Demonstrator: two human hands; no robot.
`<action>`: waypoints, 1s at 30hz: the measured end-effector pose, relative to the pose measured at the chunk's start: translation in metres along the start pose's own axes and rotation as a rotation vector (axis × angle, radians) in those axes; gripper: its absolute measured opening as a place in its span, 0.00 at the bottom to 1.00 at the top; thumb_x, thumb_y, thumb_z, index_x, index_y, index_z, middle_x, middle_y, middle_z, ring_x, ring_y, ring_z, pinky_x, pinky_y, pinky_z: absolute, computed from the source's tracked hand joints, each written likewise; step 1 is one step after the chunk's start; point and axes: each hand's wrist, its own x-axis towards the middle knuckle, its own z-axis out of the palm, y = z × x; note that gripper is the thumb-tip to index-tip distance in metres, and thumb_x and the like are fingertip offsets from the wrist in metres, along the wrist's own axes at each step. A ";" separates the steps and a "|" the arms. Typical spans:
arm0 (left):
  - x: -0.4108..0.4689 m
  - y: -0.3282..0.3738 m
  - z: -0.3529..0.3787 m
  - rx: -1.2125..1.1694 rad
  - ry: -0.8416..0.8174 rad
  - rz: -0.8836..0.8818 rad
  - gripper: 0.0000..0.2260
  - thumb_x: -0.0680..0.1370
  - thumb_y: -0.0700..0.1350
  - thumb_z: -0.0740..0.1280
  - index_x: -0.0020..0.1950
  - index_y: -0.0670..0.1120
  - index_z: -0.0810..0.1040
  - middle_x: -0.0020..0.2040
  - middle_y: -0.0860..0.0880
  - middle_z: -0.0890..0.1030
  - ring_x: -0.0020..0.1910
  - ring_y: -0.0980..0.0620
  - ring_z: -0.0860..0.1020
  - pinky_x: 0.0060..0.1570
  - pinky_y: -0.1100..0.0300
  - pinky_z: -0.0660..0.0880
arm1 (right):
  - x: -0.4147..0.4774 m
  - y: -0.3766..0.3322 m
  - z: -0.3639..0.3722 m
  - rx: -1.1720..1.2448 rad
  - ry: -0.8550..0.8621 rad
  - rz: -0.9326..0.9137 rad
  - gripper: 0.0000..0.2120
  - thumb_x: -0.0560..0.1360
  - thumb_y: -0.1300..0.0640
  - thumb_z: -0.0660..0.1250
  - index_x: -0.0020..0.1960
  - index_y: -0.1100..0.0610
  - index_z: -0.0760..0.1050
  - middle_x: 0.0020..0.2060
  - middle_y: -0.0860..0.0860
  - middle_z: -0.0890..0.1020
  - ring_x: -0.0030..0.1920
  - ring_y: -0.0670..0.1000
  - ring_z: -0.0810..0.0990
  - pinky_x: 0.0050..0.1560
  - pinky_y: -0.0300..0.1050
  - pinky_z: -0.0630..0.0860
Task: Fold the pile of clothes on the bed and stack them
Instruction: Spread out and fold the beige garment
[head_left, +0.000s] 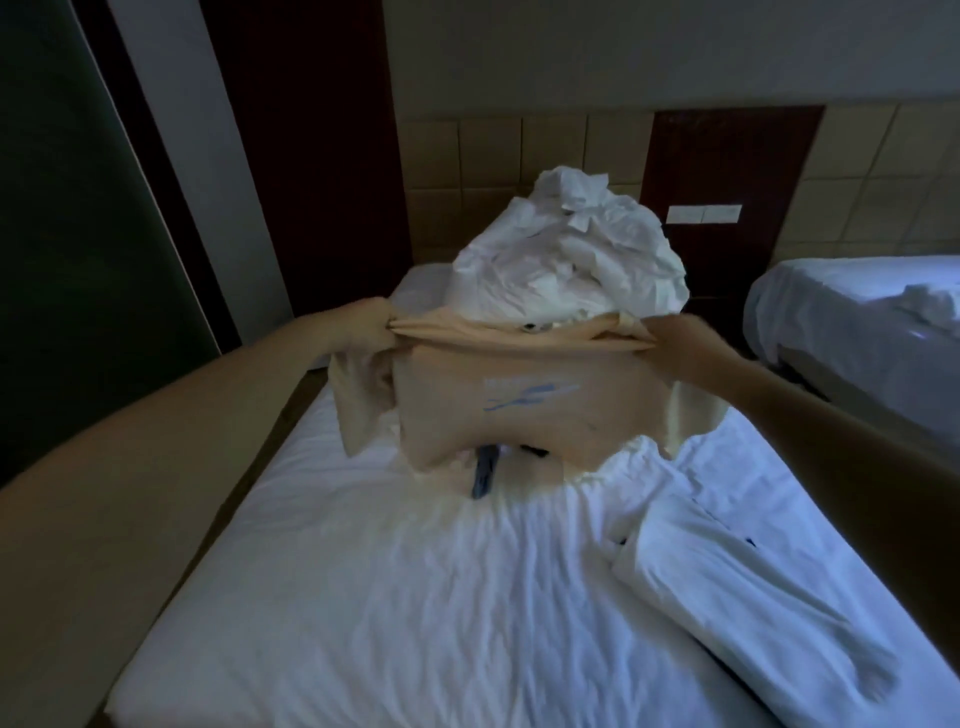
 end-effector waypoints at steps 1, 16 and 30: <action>-0.012 -0.004 0.012 0.022 -0.070 -0.014 0.13 0.78 0.48 0.65 0.35 0.47 0.75 0.36 0.47 0.76 0.37 0.49 0.74 0.40 0.58 0.70 | -0.012 0.004 0.014 0.050 -0.099 -0.032 0.09 0.78 0.57 0.60 0.52 0.62 0.76 0.49 0.59 0.80 0.50 0.60 0.78 0.49 0.49 0.72; -0.150 -0.033 0.160 -0.324 -0.786 -0.387 0.40 0.50 0.60 0.81 0.58 0.45 0.79 0.51 0.46 0.83 0.48 0.52 0.81 0.45 0.62 0.79 | -0.152 0.036 0.141 0.775 -0.893 0.056 0.35 0.55 0.35 0.76 0.52 0.58 0.78 0.47 0.54 0.83 0.45 0.49 0.82 0.48 0.39 0.77; -0.124 -0.055 0.184 -0.675 -0.528 -0.437 0.14 0.79 0.50 0.63 0.60 0.44 0.76 0.53 0.46 0.80 0.51 0.51 0.79 0.48 0.62 0.78 | -0.123 0.022 0.169 0.833 -0.456 0.077 0.17 0.79 0.53 0.59 0.61 0.64 0.75 0.56 0.61 0.78 0.55 0.56 0.77 0.56 0.47 0.74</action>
